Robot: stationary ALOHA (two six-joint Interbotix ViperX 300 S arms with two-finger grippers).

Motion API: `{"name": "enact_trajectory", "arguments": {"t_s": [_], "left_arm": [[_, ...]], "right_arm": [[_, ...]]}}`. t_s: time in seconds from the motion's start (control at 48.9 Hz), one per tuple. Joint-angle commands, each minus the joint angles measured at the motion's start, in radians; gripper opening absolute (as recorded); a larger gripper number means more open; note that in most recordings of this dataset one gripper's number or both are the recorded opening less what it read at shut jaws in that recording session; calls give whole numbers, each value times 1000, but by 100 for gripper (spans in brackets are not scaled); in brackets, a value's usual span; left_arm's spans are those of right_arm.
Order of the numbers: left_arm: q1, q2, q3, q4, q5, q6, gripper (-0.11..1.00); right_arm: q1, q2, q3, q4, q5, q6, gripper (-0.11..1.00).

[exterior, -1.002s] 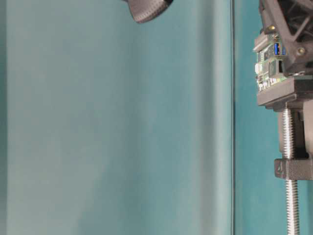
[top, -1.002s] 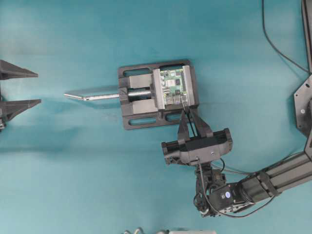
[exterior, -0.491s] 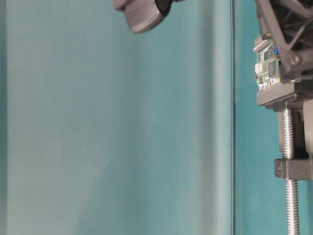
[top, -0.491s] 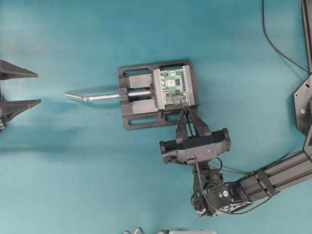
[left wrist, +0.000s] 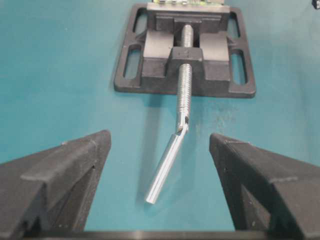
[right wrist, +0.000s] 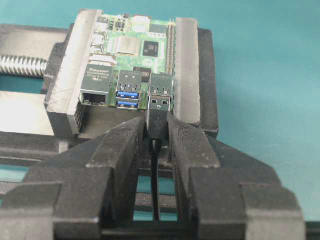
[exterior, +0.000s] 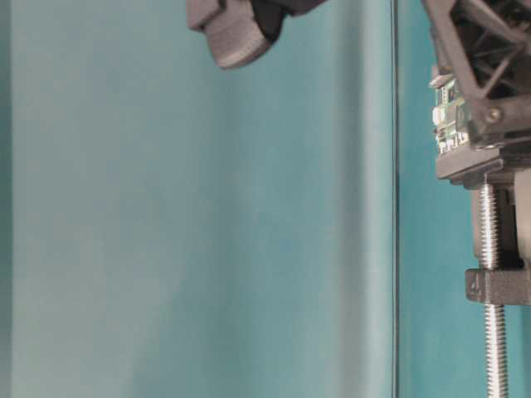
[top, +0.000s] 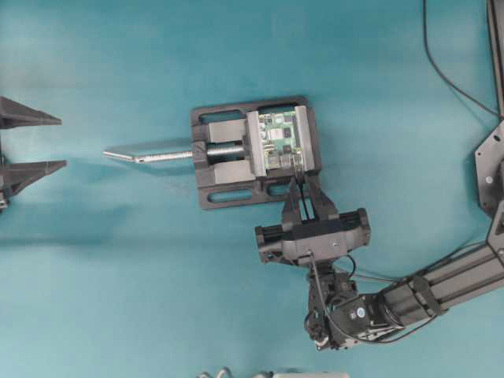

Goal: Insert the USB into the fixed PCB.
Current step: 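Align the USB plug with the board's upper-right USB port, then push the USB plug forward into the port with the right gripper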

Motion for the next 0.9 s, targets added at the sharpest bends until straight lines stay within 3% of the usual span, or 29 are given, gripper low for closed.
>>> {"name": "enact_trajectory", "arguments": {"t_s": [0.0,0.47,0.879], "left_arm": [[2,12,-12,2,-9,2,96],[2,12,-12,2,-8,2,96],[2,12,-12,2,-8,2,96]], "right_arm": [[-34,-9,-6,-9,-5,-2,21],[-54,-14,-15,-11,-5,-3,21],[-57,-40,-17,-21,-6,-48,21]]}}
